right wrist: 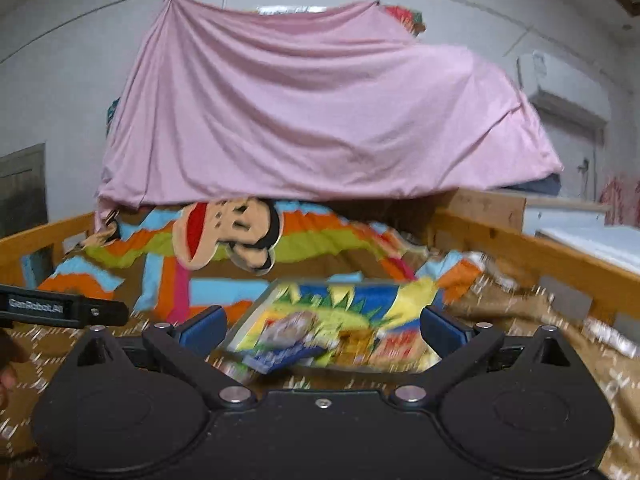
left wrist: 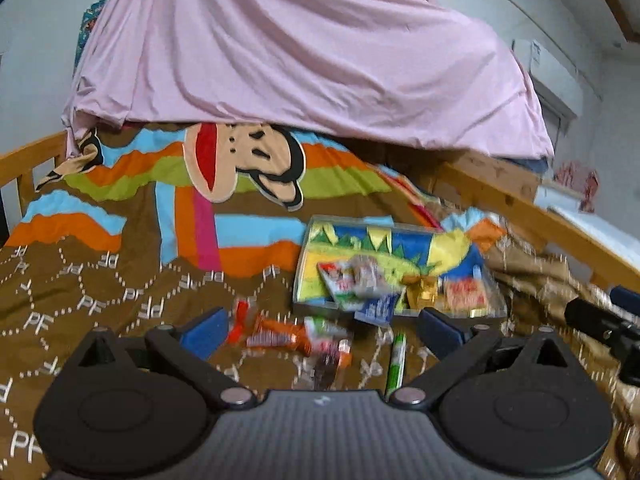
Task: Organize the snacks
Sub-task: 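Withdraw both grippers and move them toward the green sausage stick and jerky pack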
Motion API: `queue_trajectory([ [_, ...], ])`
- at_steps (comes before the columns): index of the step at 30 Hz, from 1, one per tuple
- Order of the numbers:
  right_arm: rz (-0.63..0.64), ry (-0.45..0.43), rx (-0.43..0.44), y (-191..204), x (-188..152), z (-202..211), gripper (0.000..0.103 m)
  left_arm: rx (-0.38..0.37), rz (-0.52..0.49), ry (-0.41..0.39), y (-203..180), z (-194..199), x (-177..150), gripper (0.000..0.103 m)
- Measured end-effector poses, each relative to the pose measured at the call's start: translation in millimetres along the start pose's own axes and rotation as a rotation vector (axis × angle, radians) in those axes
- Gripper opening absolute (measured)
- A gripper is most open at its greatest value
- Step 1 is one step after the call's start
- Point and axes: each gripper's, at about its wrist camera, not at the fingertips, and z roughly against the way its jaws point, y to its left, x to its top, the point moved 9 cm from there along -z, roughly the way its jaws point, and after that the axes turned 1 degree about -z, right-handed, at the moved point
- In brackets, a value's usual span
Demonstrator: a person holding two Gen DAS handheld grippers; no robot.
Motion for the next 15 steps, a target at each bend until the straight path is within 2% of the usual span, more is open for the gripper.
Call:
queue_trajectory([
  [5, 0.063, 0.086, 0.006, 11, -29, 9, 0.102, 0.023, -0.004, 0.101, 8, -9, -35, 0.103],
  [9, 0.098, 0.148, 0.021, 23, -47, 7, 0.102, 0.06, -0.028, 0.147, 11, -16, -46, 0.103],
  [15, 0.173, 0.215, 0.042, 40, -70, -8, 0.102, 0.053, -0.03, 0.243, 16, -34, -59, 0.102],
])
